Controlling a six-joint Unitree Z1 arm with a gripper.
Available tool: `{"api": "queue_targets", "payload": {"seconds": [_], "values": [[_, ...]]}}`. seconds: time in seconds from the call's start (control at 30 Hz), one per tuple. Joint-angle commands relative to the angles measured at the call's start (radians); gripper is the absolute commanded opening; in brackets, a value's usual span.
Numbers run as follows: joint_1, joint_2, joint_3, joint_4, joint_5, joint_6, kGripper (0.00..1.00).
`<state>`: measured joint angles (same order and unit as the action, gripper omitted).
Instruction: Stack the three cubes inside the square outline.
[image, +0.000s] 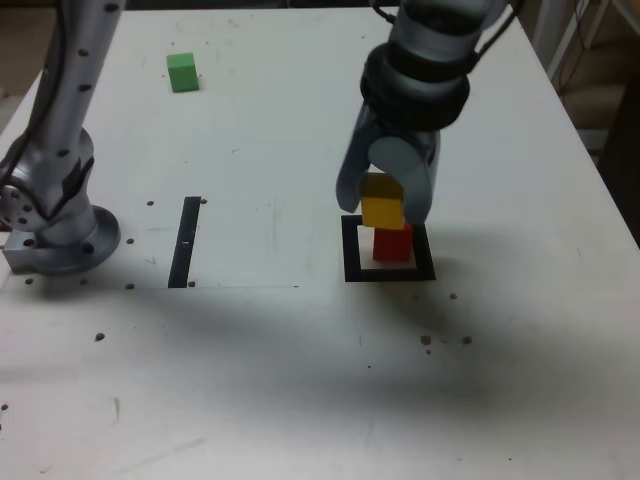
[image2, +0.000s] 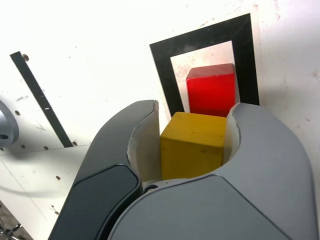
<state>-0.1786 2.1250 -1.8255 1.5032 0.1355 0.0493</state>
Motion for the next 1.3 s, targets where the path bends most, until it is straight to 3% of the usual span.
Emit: {"api": "queue_targets", "payload": {"seconds": [0.0, 0.6, 0.67, 0.83, 0.9, 1.27], "values": [[-0.001, 0.013, -0.009, 0.002, 0.005, -0.002, 0.31], [0.024, 0.058, -0.019, -0.003, 0.040, -0.002, 0.32], [0.026, 0.059, -0.019, -0.005, 0.046, -0.001, 0.39], [0.028, 0.065, -0.016, -0.013, 0.051, 0.006, 0.86], [0.029, 0.067, -0.014, -0.015, 0.050, 0.007, 0.98], [0.037, 0.059, 0.007, -0.024, 0.049, 0.007, 0.99]]}}
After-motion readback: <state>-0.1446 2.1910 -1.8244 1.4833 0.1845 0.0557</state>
